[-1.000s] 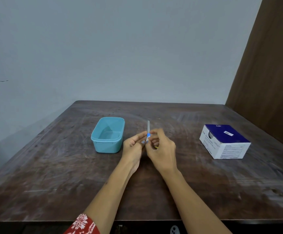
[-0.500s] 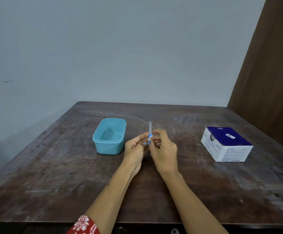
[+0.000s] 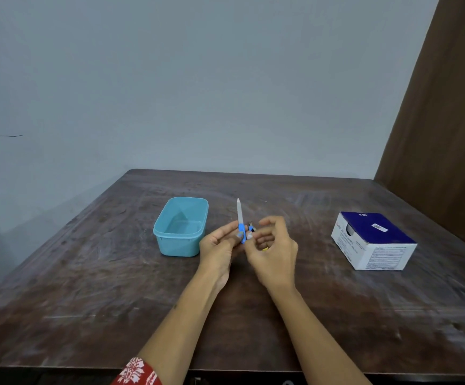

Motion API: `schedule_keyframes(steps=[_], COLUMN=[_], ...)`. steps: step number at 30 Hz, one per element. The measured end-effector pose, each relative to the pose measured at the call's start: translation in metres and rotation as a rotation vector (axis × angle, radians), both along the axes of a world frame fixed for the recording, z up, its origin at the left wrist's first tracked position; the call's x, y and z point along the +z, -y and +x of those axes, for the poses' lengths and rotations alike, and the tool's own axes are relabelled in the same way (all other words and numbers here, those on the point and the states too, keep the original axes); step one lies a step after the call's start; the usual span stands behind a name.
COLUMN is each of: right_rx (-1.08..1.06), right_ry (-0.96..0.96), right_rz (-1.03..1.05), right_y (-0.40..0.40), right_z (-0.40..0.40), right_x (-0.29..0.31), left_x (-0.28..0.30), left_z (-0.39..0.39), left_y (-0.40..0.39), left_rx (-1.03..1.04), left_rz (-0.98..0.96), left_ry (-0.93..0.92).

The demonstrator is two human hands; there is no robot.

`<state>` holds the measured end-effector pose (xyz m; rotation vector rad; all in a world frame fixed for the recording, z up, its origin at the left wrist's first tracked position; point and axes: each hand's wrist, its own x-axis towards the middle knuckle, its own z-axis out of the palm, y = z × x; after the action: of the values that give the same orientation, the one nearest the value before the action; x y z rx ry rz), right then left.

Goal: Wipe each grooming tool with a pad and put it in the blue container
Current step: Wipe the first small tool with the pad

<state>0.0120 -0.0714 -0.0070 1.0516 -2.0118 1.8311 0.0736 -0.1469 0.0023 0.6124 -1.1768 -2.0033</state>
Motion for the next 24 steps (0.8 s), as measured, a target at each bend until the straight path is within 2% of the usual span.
schedule_keyframes(steps=[3,9,16,21,24], right_rx=[-0.012,0.129,0.047,0.035,0.024], right_ry=[0.124,0.271,0.123,-0.029,-0.054], right_rz=[-0.085,-0.071,-0.083,-0.018,0.016], right_y=[-0.0005,0.0003,0.0008,0.0011,0.0026], right_z=[-0.0043,-0.0056,-0.0010,0.0007,0.0020], right_x=[0.0004,0.0008,0.0006,-0.0014,-0.0031], left_x=[-0.0004,-0.0061,-0.0098,-0.0088,-0.0062], left_z=[0.0004,-0.0015,-0.0036,-0.0042,-0.0030], left_y=[-0.0001,0.0011,0.0014,0.0012,-0.0001], left_rx=[-0.021,0.000,0.083,0.098,0.077], left_rz=[-0.021,-0.149,-0.389,-0.325,-0.291], left_ry=[-0.006,0.071,0.143,0.141,0.140])
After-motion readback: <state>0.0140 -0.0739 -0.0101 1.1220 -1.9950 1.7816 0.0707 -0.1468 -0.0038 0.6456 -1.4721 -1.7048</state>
